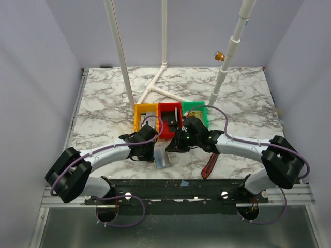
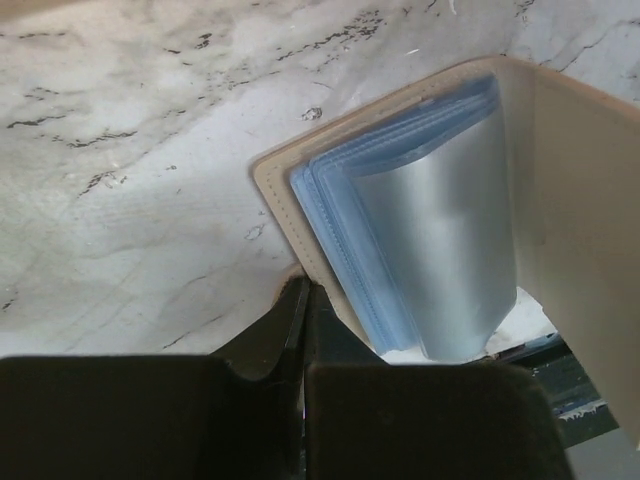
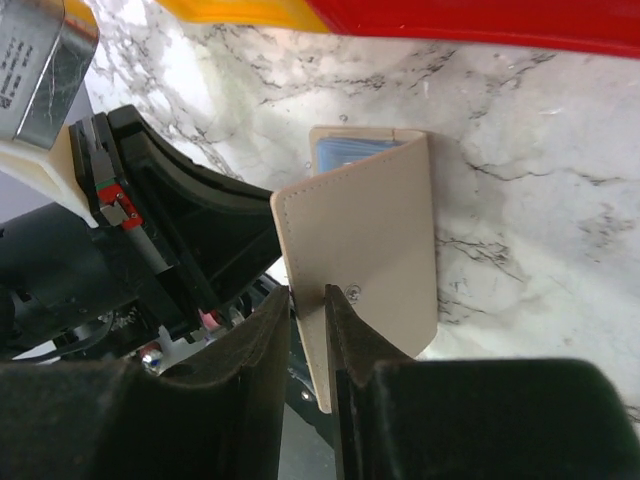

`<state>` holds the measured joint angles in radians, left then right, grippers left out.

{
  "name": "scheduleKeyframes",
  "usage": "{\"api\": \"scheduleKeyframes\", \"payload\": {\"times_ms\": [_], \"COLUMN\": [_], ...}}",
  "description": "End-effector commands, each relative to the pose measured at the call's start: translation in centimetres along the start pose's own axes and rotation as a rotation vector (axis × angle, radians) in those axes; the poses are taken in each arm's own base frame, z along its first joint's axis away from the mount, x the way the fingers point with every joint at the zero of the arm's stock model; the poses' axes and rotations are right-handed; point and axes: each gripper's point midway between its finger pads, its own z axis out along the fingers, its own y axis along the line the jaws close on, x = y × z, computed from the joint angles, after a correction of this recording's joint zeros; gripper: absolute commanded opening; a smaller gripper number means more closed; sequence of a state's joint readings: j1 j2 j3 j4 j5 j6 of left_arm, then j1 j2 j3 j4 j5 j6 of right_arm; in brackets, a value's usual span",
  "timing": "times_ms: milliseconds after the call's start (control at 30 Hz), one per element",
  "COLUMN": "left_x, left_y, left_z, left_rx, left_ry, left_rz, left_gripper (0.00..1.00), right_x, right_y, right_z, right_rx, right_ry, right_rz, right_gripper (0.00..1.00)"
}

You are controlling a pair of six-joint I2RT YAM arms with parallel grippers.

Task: Take the credit cards out of the card holder
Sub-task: Close the card holder at the center of the board.

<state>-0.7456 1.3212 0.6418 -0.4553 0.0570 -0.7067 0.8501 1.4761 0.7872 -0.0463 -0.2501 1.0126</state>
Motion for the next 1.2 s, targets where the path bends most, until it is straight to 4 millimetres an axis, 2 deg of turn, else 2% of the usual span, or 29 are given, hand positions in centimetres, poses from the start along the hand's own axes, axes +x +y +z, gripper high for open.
{"api": "scheduleKeyframes", "payload": {"times_ms": [0,233,400,467,533,633,967,1067,1167], "left_x": [-0.4,-0.7,-0.9,-1.3,-1.8,-2.9,-5.3,-6.1,-6.8], "left_y": [0.1,-0.3,-0.8,-1.3,-1.8,-2.6,-4.2,-4.0,-3.4], "left_z": [0.8,1.2,1.7,1.6,1.2,-0.3,-6.2,-8.0,-9.6], "left_rx": [0.003,0.035,0.069,0.085,0.099,0.121,0.175,0.164,0.157], "left_ry": [-0.021,-0.019,-0.009,-0.012,-0.025,-0.061,-0.180,-0.229,-0.273], "left_rz": [-0.026,-0.047,-0.055,-0.054,-0.052,-0.043,-0.012,-0.021,-0.035], "left_gripper": [0.00,0.00,0.00,0.00,0.00,0.00,0.00,0.00,0.00], "right_x": [0.5,1.1,1.4,1.6,1.8,1.8,1.3,0.8,-0.1], "right_y": [0.9,0.6,-1.5,-2.8,-3.7,-4.5,-4.1,-3.3,-1.5], "right_z": [1.6,3.9,5.1,5.4,5.6,5.7,5.5,5.2,4.5], "right_rx": [0.001,-0.001,0.066,0.111,0.140,0.162,0.162,0.146,0.104], "right_ry": [0.001,0.021,0.023,0.017,0.021,0.016,-0.003,-0.015,-0.040], "right_rz": [0.003,0.010,0.034,0.043,0.041,0.036,0.021,0.010,-0.012], "right_gripper": [0.24,0.26,0.27,0.35,0.37,0.40,0.41,0.43,0.46]}}
